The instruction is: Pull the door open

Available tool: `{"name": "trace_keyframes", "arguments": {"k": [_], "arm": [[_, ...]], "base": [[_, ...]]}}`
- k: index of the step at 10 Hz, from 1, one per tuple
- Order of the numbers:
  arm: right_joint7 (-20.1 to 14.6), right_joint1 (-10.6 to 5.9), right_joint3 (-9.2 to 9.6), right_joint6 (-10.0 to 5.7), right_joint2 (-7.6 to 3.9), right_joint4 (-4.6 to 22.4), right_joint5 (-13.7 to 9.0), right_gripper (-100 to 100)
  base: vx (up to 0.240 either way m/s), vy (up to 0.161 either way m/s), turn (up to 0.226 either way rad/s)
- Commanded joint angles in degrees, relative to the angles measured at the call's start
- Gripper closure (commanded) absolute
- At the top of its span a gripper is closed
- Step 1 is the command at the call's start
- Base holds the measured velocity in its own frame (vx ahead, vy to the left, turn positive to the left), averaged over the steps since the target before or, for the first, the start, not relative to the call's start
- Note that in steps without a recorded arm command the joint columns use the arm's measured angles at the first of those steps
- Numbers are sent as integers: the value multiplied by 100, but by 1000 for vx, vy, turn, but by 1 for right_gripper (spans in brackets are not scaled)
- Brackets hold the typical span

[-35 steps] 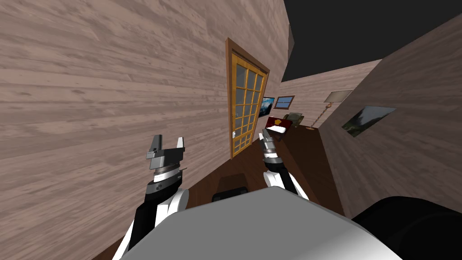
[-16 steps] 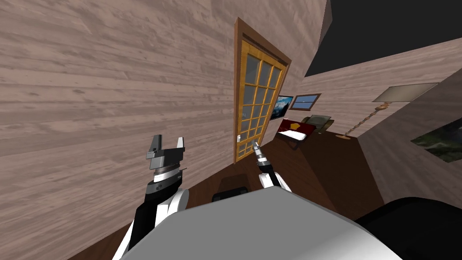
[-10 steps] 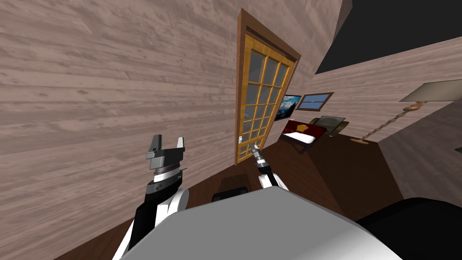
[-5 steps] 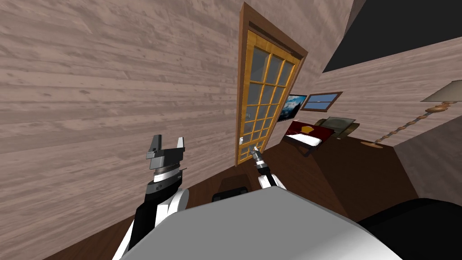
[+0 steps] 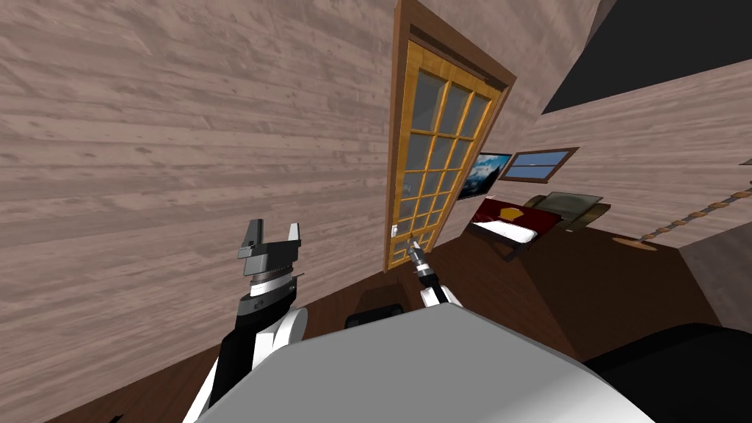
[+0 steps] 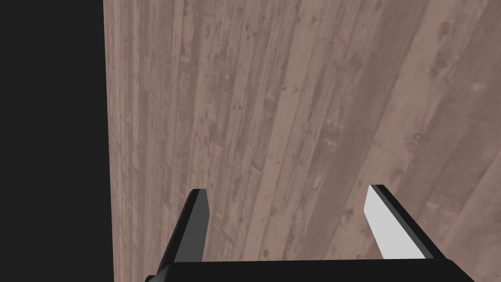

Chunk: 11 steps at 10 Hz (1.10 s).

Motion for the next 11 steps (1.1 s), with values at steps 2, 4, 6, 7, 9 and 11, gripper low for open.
{"name": "trace_keyframes", "arguments": {"k": [2, 4, 6, 7, 9, 11], "arm": [[329, -130, -24, -132, -39, 407, 16, -100], [538, -197, -33, -209, -56, 676, 30, -100], [738, -262, -41, -283, -72, 943, 43, -100], [935, -325, -49, -356, -88, 1141, 56, -100], [1131, -388, -58, -428, -104, 1419, 69, -100], [1490, -504, -73, -561, -131, 1853, 93, -100]], "base": [[44, -38, 60], [35, -41, 66], [51, -67, 101], [49, -49, 63], [57, -60, 90], [46, -48, 91]]}}
